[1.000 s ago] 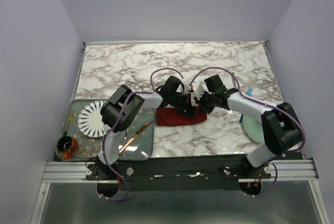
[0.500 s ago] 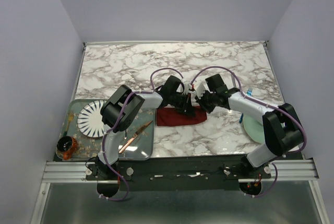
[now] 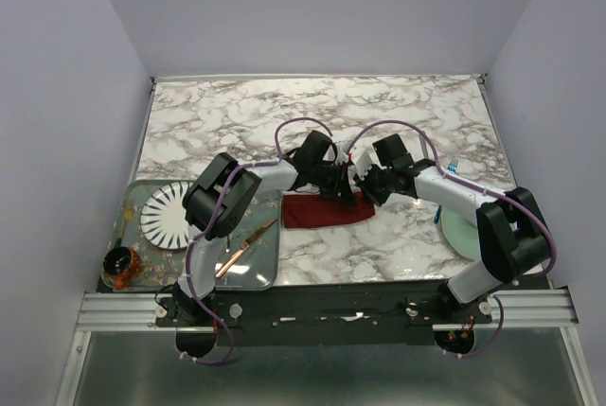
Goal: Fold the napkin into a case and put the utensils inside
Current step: Stuff the top corner of the smaller-rectangle-folded napkin into the folded napkin.
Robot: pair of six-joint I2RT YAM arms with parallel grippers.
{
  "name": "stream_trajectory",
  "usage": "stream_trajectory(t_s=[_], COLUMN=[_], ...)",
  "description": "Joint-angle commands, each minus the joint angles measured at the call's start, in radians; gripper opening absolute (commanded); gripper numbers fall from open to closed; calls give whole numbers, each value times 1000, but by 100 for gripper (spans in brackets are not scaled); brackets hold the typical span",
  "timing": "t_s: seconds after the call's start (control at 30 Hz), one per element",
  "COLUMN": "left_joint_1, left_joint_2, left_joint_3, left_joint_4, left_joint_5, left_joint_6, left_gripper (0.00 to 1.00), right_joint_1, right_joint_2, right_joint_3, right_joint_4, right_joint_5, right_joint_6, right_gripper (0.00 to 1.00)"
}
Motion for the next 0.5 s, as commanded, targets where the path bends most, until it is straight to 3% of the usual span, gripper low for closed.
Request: stream_trajectory(t_s=[0.0, 0.23, 0.33, 0.37, 0.47], left_joint_1=[2, 2, 5, 6, 23], left_joint_2=[10, 67, 61, 55, 6], left_joint_3=[50, 108, 105, 98, 46], left_joint_4=[-19, -94, -90, -87, -32], left_joint_5=[-27, -62, -63, -64, -62], left_joint_6=[10, 58, 67, 66, 50], left_gripper=[0, 3, 17, 26, 36], right_joint_1=[-5, -6, -11, -12, -12], right_joint_2=[-27, -27, -30, -28, -19], right_joint_3=[-3, 6, 7, 7, 2], right_joint_4=[-26, -24, -26, -26, -23], right_joint_5=[-18, 34, 46, 48, 59], right_joint_6=[-4, 10, 30, 33, 43], right_gripper=[1, 1, 1, 1, 1])
